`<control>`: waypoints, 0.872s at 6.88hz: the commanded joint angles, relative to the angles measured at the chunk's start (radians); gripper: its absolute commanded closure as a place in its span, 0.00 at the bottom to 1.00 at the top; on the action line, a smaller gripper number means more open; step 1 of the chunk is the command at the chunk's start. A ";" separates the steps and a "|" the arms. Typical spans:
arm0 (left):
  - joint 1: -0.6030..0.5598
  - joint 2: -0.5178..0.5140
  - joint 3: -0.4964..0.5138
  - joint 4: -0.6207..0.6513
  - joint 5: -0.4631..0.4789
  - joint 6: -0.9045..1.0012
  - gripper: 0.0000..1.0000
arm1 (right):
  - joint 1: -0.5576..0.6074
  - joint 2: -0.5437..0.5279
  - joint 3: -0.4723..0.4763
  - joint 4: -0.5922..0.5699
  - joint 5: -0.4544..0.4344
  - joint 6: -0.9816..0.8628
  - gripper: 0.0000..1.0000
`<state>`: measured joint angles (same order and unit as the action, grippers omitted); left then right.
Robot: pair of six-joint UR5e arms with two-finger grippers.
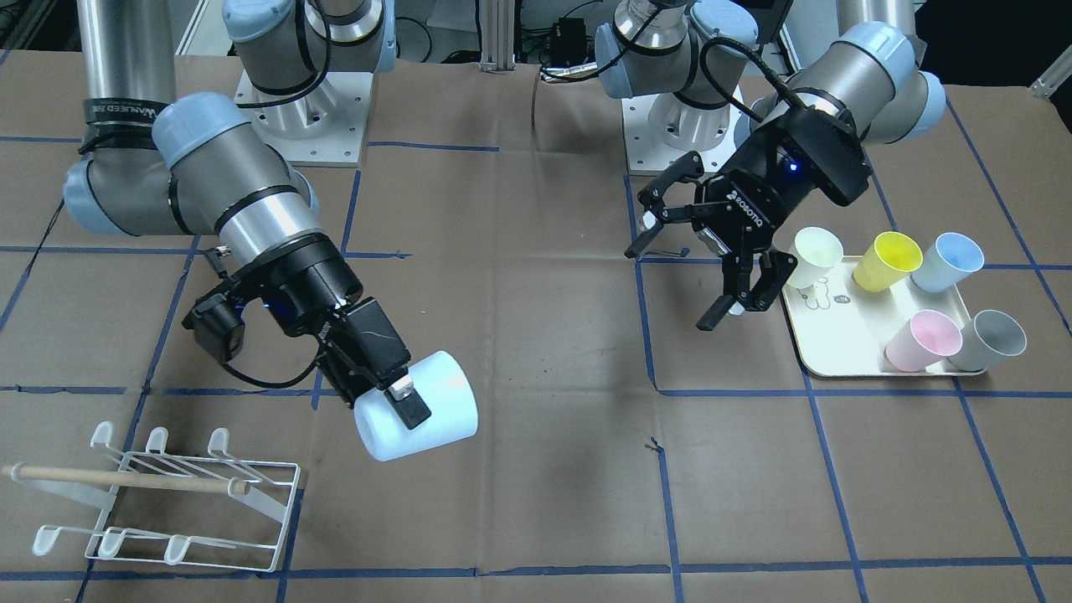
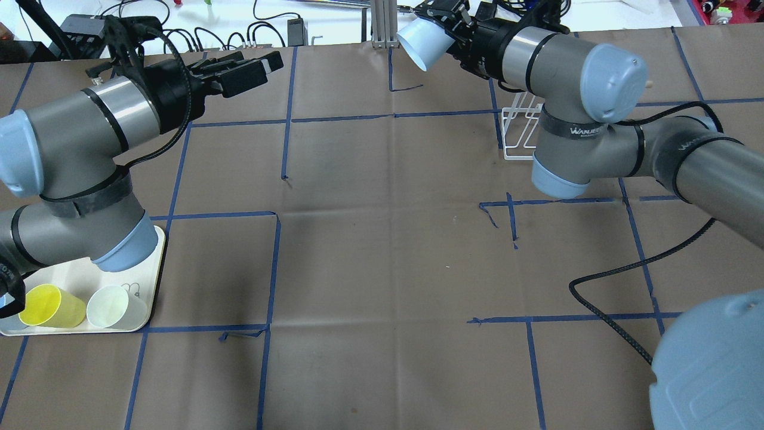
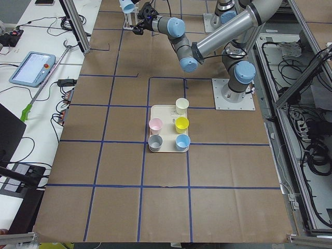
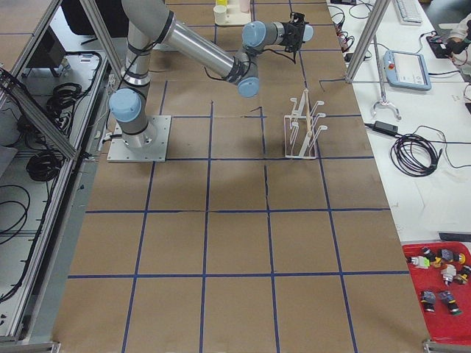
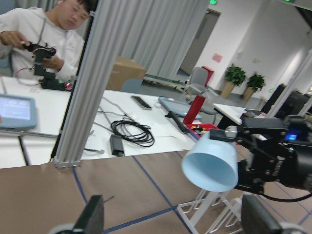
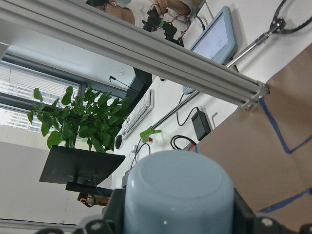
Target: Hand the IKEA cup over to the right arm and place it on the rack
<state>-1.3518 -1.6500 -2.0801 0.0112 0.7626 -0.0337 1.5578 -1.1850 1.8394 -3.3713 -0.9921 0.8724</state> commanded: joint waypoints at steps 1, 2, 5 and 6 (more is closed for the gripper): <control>-0.026 0.012 0.099 -0.297 0.235 0.000 0.01 | -0.033 0.007 -0.012 -0.087 -0.218 -0.334 0.56; -0.073 0.009 0.185 -0.495 0.376 0.000 0.01 | -0.041 0.019 -0.014 -0.106 -0.290 -0.484 0.61; -0.196 -0.004 0.501 -1.259 0.693 0.000 0.01 | -0.122 0.143 -0.087 -0.266 -0.293 -0.869 0.75; -0.199 0.025 0.508 -1.392 0.746 0.001 0.01 | -0.124 0.189 -0.112 -0.349 -0.298 -0.951 0.75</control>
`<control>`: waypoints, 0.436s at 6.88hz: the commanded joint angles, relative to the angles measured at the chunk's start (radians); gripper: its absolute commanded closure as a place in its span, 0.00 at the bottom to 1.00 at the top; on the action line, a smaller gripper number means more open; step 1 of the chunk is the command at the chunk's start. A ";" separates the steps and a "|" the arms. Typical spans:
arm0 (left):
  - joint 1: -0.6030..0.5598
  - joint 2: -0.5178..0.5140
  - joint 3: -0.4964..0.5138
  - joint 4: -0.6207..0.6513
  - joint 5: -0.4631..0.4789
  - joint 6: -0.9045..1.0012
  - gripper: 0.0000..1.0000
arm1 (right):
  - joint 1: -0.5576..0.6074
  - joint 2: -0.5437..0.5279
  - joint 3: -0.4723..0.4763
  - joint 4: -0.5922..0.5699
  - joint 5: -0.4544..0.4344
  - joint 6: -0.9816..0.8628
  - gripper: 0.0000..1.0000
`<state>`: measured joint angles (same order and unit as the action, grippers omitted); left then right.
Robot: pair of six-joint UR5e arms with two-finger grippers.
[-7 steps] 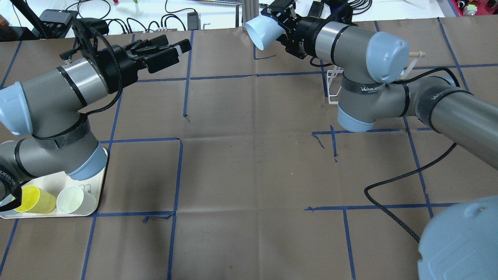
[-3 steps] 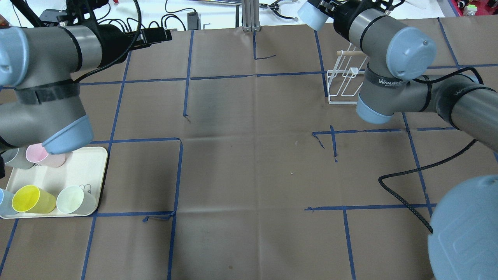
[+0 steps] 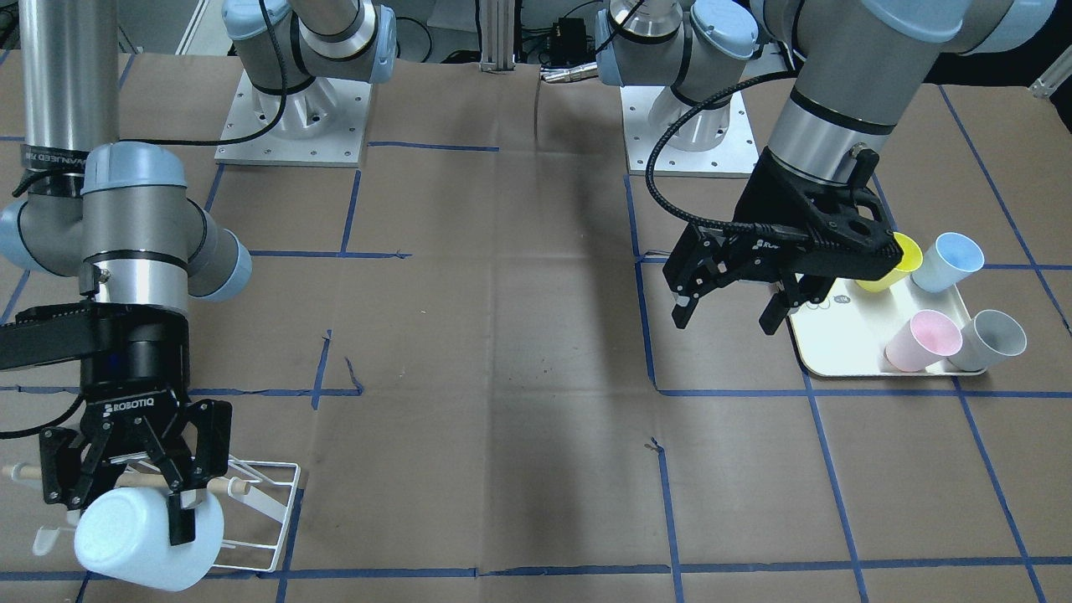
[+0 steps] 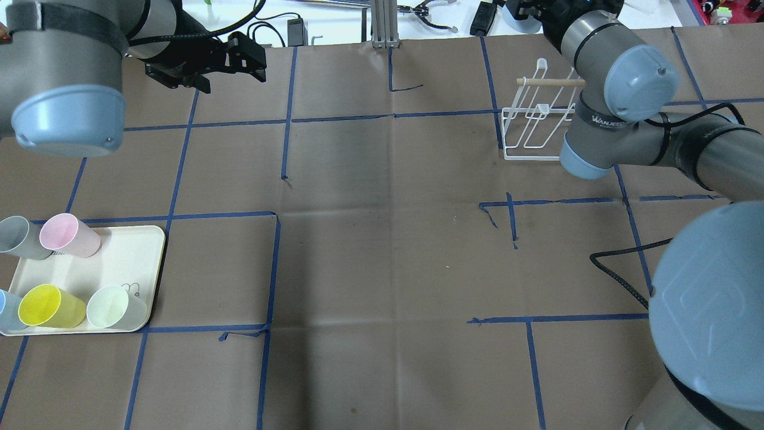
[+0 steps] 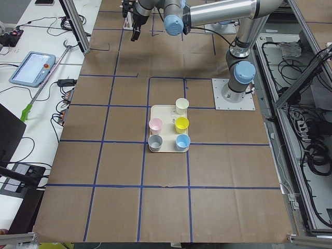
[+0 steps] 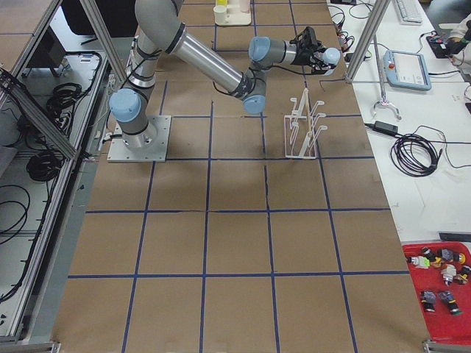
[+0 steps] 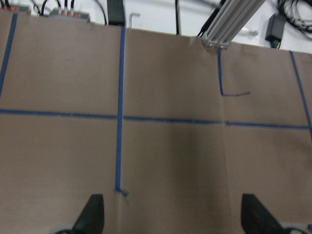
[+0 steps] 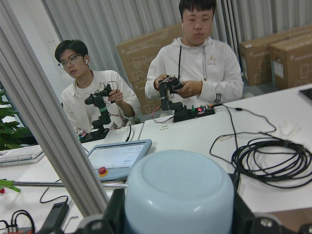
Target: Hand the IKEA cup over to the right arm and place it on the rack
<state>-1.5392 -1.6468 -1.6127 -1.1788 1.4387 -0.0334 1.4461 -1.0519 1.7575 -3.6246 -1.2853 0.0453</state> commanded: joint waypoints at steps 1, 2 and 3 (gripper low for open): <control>-0.013 0.044 0.048 -0.329 0.097 0.001 0.00 | -0.012 0.088 -0.036 -0.103 -0.053 -0.155 0.74; -0.013 0.070 0.048 -0.431 0.097 0.001 0.00 | -0.012 0.107 -0.035 -0.100 -0.069 -0.156 0.74; -0.013 0.087 0.039 -0.477 0.095 0.006 0.00 | -0.015 0.118 -0.033 -0.094 -0.071 -0.156 0.74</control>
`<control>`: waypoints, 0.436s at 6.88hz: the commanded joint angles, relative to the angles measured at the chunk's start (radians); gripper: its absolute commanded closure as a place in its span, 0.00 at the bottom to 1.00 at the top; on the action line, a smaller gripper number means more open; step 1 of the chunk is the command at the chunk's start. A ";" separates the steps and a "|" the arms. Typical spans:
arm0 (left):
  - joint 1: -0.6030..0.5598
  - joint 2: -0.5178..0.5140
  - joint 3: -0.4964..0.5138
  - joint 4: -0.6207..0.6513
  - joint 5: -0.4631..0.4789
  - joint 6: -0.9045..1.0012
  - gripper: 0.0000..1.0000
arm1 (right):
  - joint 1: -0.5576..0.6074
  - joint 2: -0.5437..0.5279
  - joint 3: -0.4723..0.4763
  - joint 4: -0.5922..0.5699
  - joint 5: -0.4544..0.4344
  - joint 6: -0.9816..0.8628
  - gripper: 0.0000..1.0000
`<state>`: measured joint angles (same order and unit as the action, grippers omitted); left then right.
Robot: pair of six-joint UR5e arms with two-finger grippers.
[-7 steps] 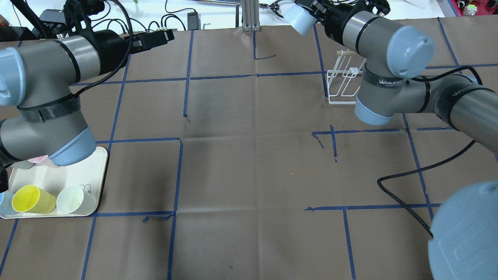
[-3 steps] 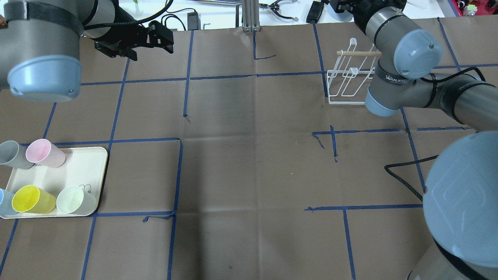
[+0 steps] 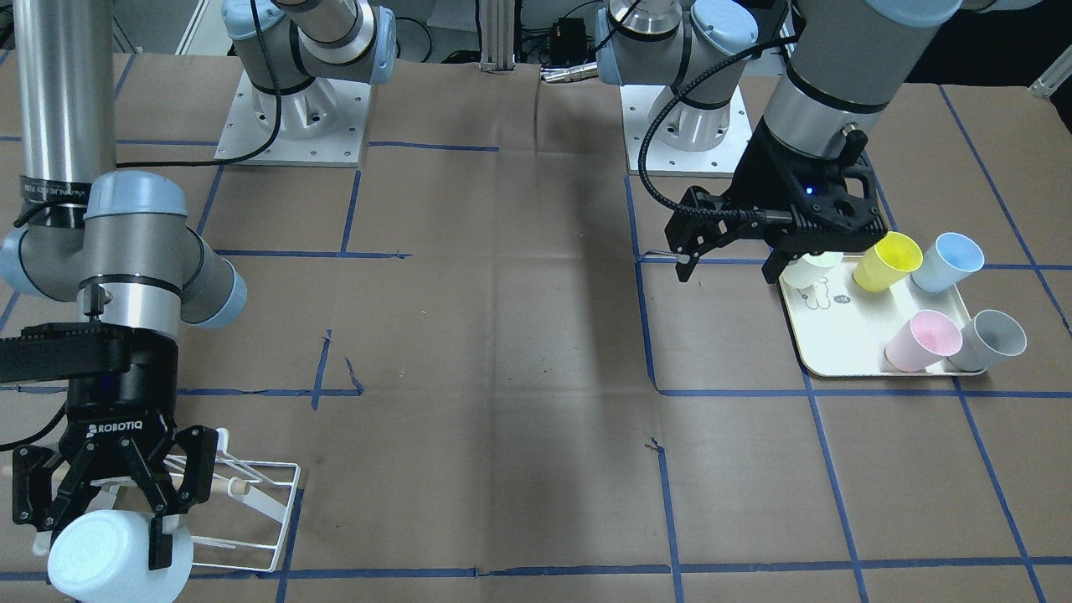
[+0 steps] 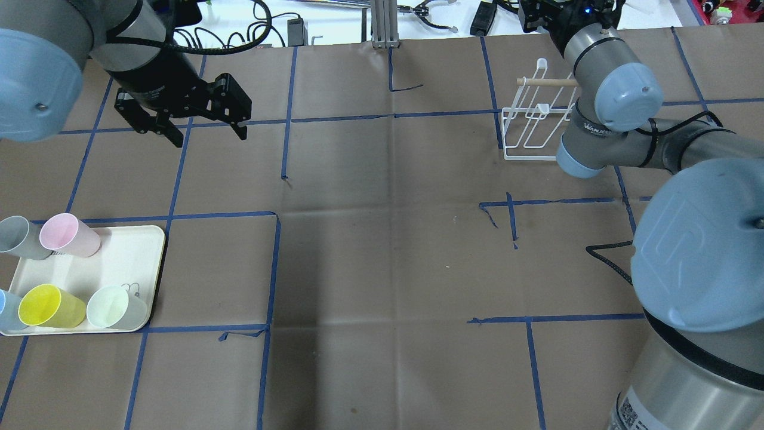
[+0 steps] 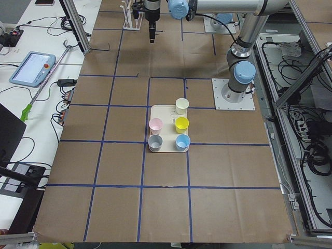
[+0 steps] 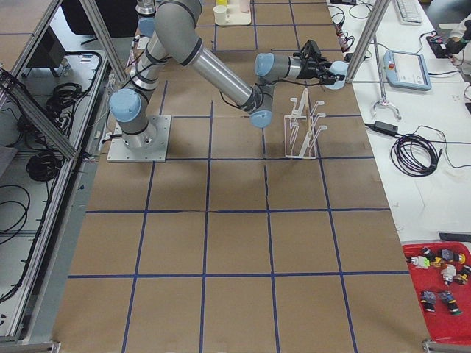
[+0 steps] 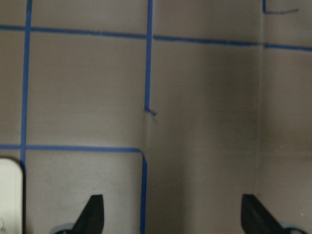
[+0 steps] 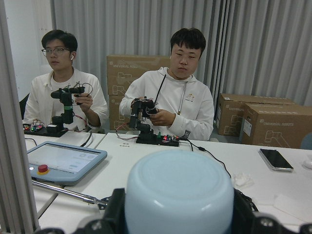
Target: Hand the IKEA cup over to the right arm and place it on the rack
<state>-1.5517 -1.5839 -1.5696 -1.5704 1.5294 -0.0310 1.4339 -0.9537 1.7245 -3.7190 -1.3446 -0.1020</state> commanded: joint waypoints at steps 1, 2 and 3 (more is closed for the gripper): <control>-0.001 0.037 -0.021 -0.083 0.005 0.008 0.00 | -0.004 0.036 -0.002 0.004 -0.011 -0.008 0.74; -0.001 0.050 -0.030 -0.077 0.006 0.010 0.00 | -0.003 0.041 0.003 0.007 -0.013 -0.008 0.74; -0.001 0.056 -0.030 -0.079 0.011 0.010 0.00 | -0.003 0.038 0.013 0.023 -0.013 -0.005 0.74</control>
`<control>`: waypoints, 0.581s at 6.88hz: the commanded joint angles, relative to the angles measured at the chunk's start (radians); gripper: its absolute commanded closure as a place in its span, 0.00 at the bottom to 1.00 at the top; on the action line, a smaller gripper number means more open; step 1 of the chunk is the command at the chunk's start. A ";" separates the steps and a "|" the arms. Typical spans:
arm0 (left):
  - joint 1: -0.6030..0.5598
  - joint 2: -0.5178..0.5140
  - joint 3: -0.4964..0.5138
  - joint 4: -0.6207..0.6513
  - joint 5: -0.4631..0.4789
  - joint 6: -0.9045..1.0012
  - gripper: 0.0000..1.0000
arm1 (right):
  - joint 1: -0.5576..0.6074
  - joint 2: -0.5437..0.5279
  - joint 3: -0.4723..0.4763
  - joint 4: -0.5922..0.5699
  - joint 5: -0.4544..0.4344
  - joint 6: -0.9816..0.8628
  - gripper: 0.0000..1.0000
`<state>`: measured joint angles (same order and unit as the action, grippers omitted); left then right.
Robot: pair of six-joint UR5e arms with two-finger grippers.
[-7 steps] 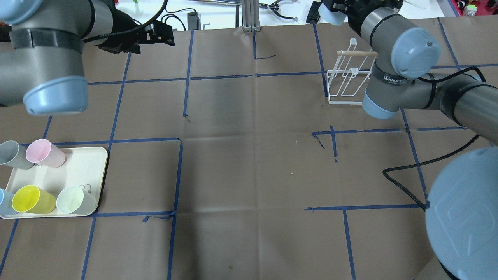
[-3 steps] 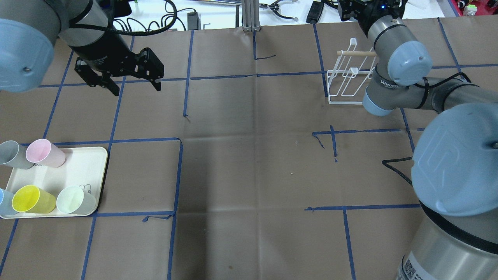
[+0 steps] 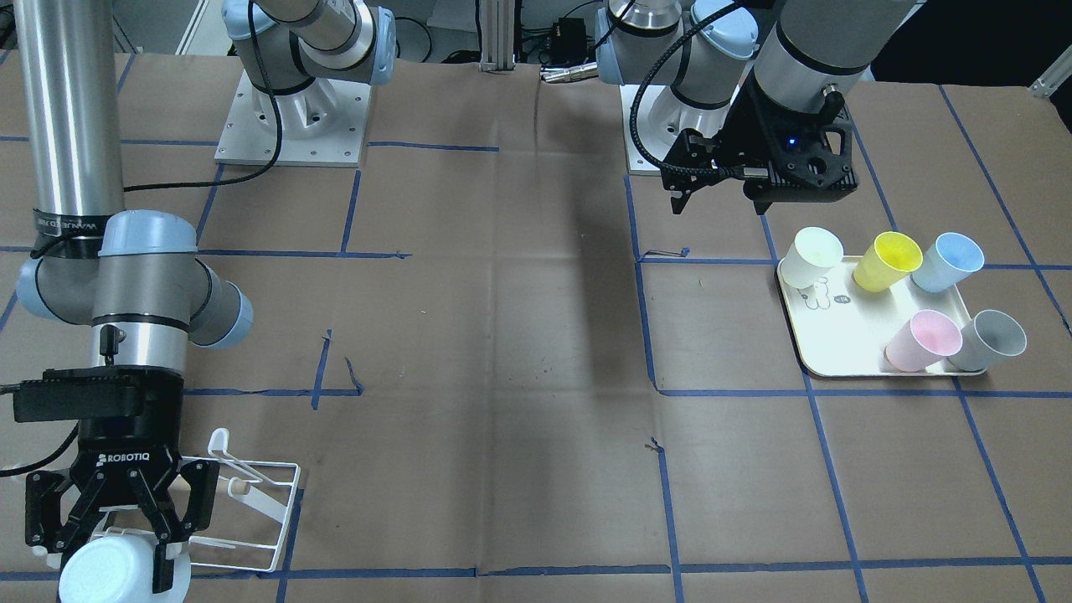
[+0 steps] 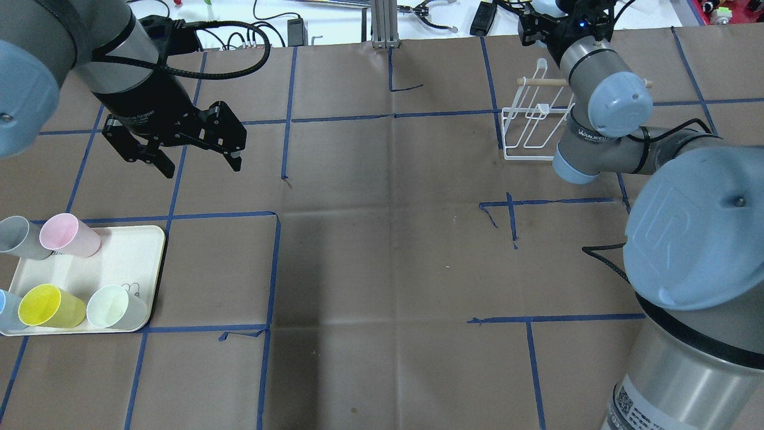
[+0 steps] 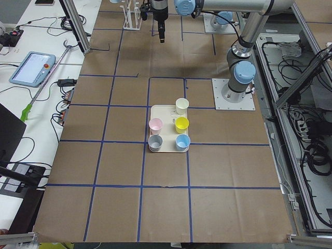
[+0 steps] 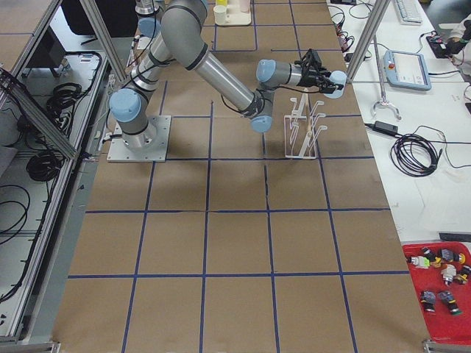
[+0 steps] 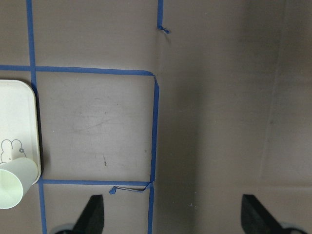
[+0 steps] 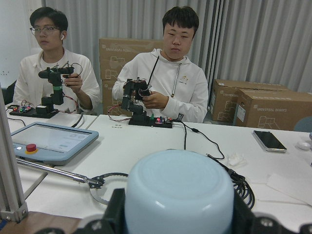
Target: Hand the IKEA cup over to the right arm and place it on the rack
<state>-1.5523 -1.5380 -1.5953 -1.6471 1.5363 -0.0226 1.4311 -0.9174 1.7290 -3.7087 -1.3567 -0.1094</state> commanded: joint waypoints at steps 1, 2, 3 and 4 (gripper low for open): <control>0.008 0.027 -0.017 -0.013 0.004 0.012 0.00 | 0.000 -0.003 0.024 0.057 -0.013 0.000 0.74; 0.029 0.059 -0.052 -0.011 0.004 0.063 0.00 | -0.001 -0.003 0.026 0.059 -0.028 0.002 0.73; 0.079 0.109 -0.111 -0.007 0.002 0.102 0.00 | -0.001 -0.003 0.027 0.059 -0.030 0.002 0.74; 0.163 0.155 -0.173 -0.007 0.002 0.162 0.00 | -0.001 -0.006 0.040 0.059 -0.032 0.002 0.73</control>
<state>-1.4668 -1.4346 -1.7026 -1.6550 1.5391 0.0795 1.4299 -0.9213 1.7585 -3.6509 -1.3847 -0.1075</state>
